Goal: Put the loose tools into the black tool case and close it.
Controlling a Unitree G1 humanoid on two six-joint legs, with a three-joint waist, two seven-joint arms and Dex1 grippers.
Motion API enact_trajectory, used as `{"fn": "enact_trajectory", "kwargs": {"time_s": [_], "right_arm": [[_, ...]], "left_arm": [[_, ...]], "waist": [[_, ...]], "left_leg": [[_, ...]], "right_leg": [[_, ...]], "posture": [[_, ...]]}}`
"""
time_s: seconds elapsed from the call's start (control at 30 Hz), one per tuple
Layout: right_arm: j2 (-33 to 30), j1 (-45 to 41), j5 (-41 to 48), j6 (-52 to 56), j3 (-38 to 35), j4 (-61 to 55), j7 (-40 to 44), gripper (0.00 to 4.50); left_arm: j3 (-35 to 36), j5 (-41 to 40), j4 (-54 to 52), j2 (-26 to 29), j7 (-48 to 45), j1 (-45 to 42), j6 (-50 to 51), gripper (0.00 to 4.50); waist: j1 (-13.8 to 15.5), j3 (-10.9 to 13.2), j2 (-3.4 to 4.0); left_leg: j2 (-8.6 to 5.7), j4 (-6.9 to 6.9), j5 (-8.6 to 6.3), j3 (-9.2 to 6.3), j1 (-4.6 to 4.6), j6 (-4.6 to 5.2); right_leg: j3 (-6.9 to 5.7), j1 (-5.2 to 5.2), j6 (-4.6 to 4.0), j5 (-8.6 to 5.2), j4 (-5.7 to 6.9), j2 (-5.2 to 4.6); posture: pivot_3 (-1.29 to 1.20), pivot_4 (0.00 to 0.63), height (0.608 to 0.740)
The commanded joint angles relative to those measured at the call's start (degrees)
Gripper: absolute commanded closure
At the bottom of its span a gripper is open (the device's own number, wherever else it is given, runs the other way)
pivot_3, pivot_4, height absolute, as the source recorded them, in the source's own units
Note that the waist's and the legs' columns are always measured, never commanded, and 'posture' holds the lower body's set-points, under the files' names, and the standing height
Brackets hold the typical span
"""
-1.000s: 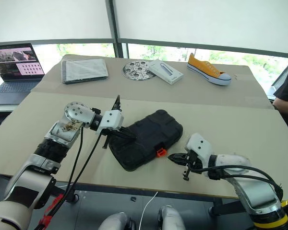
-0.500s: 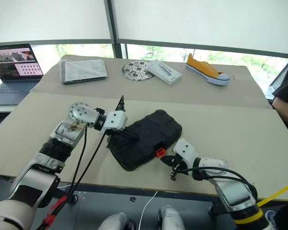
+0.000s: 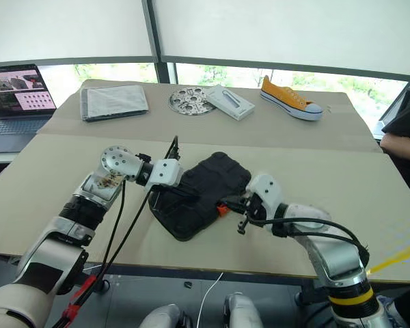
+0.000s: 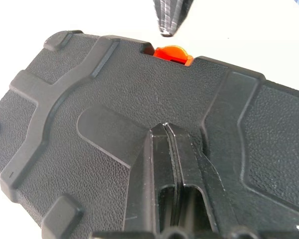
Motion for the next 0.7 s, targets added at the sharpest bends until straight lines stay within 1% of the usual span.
{"fn": "enact_trajectory", "kwargs": {"time_s": [0.03, 0.1, 0.17, 0.2, 0.3, 0.37, 0.4, 0.47, 0.53, 0.6, 0.7], "right_arm": [[-1.49, 0.58, 0.81, -0.45, -1.29, -1.36, 0.92, 4.45], [-3.12, 1.22, 2.84, 0.47, -3.73, -2.37, 2.16, 4.45], [-6.81, 2.7, 5.48, 0.94, -7.14, -3.37, 5.68, 3.91], [-8.59, 3.53, 6.41, 0.59, -8.37, -3.76, 7.49, 3.71], [-15.44, 6.07, 9.46, -1.08, -13.97, -2.57, 15.11, 2.65], [-18.49, 7.08, 10.7, -1.98, -16.83, -1.02, 18.63, 2.02], [-20.63, 7.52, 11.03, -2.84, -18.51, 0.69, 21.39, 1.63], [-24.68, 7.69, 10.8, -5.66, -21.3, 5.07, 26.71, 0.94], [-27.61, 6.77, 11.03, -7.65, -22.82, 10.01, 31.26, 0.29], [-29.25, 4.84, 11.83, -8.03, -22.92, 14.66, 34.45, 0.29], [-29.91, 1.61, 13.9, -6.46, -21.96, 18.52, 37.43, 0.29]], "left_arm": [[-1.66, 2.74, 1.84, 1.1, -0.38, 1.37, 0.95, 4.5], [-0.41, 1.83, 1.69, 1.88, -0.24, 1.4, 2.73, 4.5], [2.4, -0.8, 0.37, 3.31, -0.23, 2.05, 6.99, 3.98], [3.57, -2.08, -0.73, 4.09, -0.48, 2.6, 9.06, 3.79], [8.31, -7.3, -8.17, 9.69, -2.16, 6.85, 17.15, 2.61], [10.71, -9.92, -13.22, 13.22, -2.71, 10.07, 21.27, 2.0], [13.15, -11.97, -16.95, 16.58, -3.15, 13.13, 24.9, 1.6], [20.43, -17.66, -25.19, 24.1, -3.64, 20.61, 33.72, 0.87], [29.33, -23.31, -31.39, 29.6, -2.68, 28.07, 42.71, 0.17], [37.43, -26.7, -35.55, 32.3, -0.76, 34.83, 48.19, 0.17], [45.2, -27.82, -38.71, 33.28, 1.92, 42.31, 49.9, 0.17]], "waist": [[0.05, 0.0, 0.0], [0.09, 0.0, 0.0], [0.15, 0.0, 0.0], [0.11, 0.0, 0.0], [-0.45, 0.01, 0.0], [-0.63, 0.02, 0.0], [-0.65, 0.02, 0.01], [-0.73, 0.07, 0.02], [-0.66, 0.24, 0.04], [-0.25, 0.33, 0.03], [0.65, 0.39, 0.15]], "left_leg": [[-0.02, 0.0, -0.01, 0.01, -0.01, 0.02], [-0.06, 0.01, -0.03, 0.01, -0.05, 0.05], [-0.07, 0.02, -0.03, 0.02, -0.05, 0.06], [-0.06, 0.01, -0.03, 0.01, -0.05, 0.06], [0.02, -0.05, -0.04, 0.0, 0.01, 0.06], [0.08, -0.13, -0.04, -0.02, 0.05, 0.06], [0.1, -0.16, -0.04, -0.04, 0.09, 0.05], [0.16, -0.2, -0.03, -0.03, 0.13, 0.02], [0.22, -0.2, -0.03, -0.02, 0.12, 0.01], [0.26, -0.19, -0.03, -0.02, 0.08, 0.01], [0.21, -0.18, -0.04, -0.04, 0.07, 0.01]], "right_leg": [[0.01, 0.0, -0.08, 0.05, -0.01, -0.02], [0.01, -0.01, -0.19, 0.14, -0.03, -0.04], [0.02, 0.0, -0.14, 0.14, -0.04, -0.05], [0.03, -0.01, -0.07, 0.1, -0.04, -0.05], [0.08, -0.03, 0.11, -0.05, -0.05, -0.04], [0.21, -0.1, 0.1, -0.07, -0.05, -0.03], [0.21, -0.09, 0.09, -0.08, -0.04, -0.02], [0.23, -0.12, 0.07, -0.09, -0.03, -0.01], [0.21, -0.12, 0.08, -0.11, -0.05, -0.04], [0.2, -0.14, 0.09, -0.12, -0.09, -0.09], [0.15, -0.11, 0.1, -0.13, -0.13, -0.34]], "posture": [[0.0, 0.15, 0.733], [0.0, 0.15, 0.733], [0.0, 0.15, 0.733], [0.0, 0.15, 0.733], [0.0, 0.15, 0.733], [0.0, 0.15, 0.733], [0.0, 0.15, 0.733], [0.0, 0.15, 0.733], [0.0, 0.15, 0.733], [0.0, 0.15, 0.733], [0.0, 0.15, 0.733]]}}
